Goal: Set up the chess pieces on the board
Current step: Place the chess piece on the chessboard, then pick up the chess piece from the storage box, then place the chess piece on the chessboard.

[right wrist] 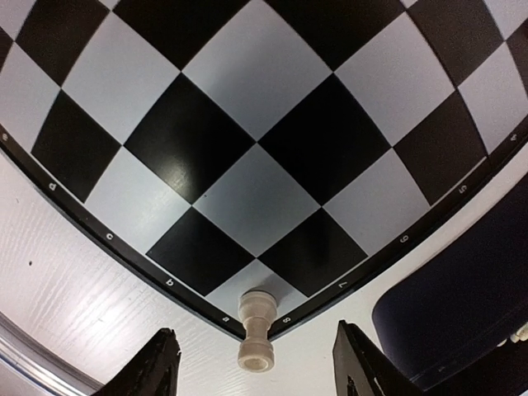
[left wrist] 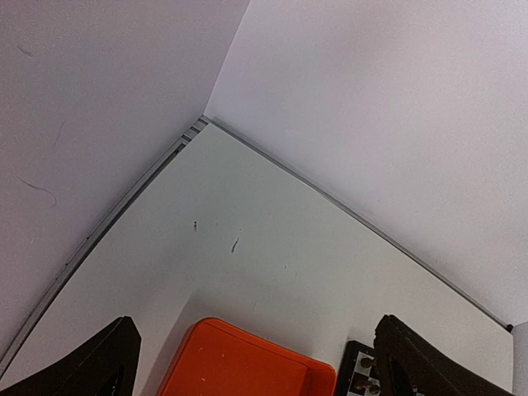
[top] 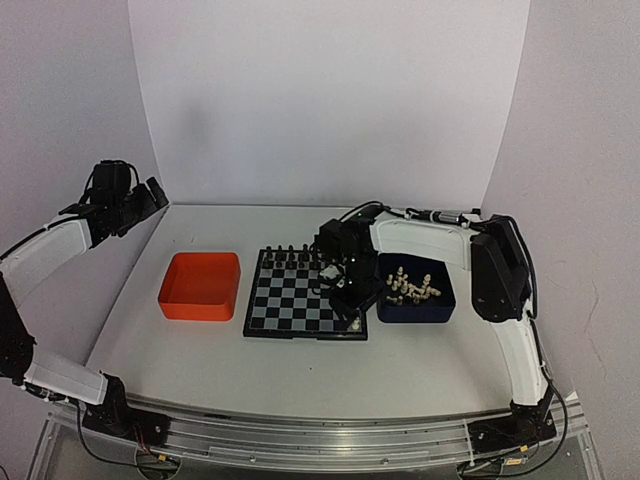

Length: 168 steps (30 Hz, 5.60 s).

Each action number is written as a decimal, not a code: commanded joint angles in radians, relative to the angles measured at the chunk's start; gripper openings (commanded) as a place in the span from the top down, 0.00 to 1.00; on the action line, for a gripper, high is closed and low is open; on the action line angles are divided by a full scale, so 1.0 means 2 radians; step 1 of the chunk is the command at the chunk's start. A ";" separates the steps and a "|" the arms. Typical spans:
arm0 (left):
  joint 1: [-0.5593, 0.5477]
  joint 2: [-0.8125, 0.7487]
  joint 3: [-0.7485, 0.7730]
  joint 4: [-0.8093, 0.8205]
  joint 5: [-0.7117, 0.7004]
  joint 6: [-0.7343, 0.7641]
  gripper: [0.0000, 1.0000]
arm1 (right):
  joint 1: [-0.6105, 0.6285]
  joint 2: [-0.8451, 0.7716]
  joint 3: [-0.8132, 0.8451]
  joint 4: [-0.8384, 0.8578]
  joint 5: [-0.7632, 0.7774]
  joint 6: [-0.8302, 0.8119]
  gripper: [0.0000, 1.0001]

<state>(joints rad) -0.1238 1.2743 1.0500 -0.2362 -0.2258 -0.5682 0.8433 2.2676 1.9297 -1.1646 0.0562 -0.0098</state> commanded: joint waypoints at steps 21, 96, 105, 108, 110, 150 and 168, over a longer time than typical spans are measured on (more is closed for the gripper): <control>0.000 0.002 0.012 0.004 0.007 0.007 0.00 | -0.150 -0.156 -0.086 0.104 0.078 0.156 0.13; 0.000 -0.008 0.001 -0.002 0.004 -0.001 0.00 | -0.168 -0.190 -0.160 0.146 0.090 0.253 1.00; 0.000 -0.007 0.000 0.005 0.008 -0.003 0.00 | -0.107 -0.214 -0.121 0.146 0.005 0.237 1.00; 0.000 -0.004 0.002 0.007 0.012 -0.003 0.00 | -0.073 -0.187 -0.092 0.145 -0.010 0.245 1.00; 0.000 -0.004 0.000 0.010 0.009 -0.008 0.00 | -0.053 -0.164 -0.077 0.144 -0.010 0.249 1.00; 0.000 -0.006 -0.026 0.023 -0.016 0.011 0.00 | 0.052 -0.064 -0.079 0.115 0.090 0.354 1.00; 0.000 -0.006 -0.029 0.024 -0.009 0.011 0.00 | 0.058 -0.051 -0.073 0.123 0.107 0.374 1.00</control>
<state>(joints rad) -0.1238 1.2633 0.9867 -0.2165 -0.2394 -0.5545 0.9500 2.1570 1.7683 -0.9169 0.2412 0.7158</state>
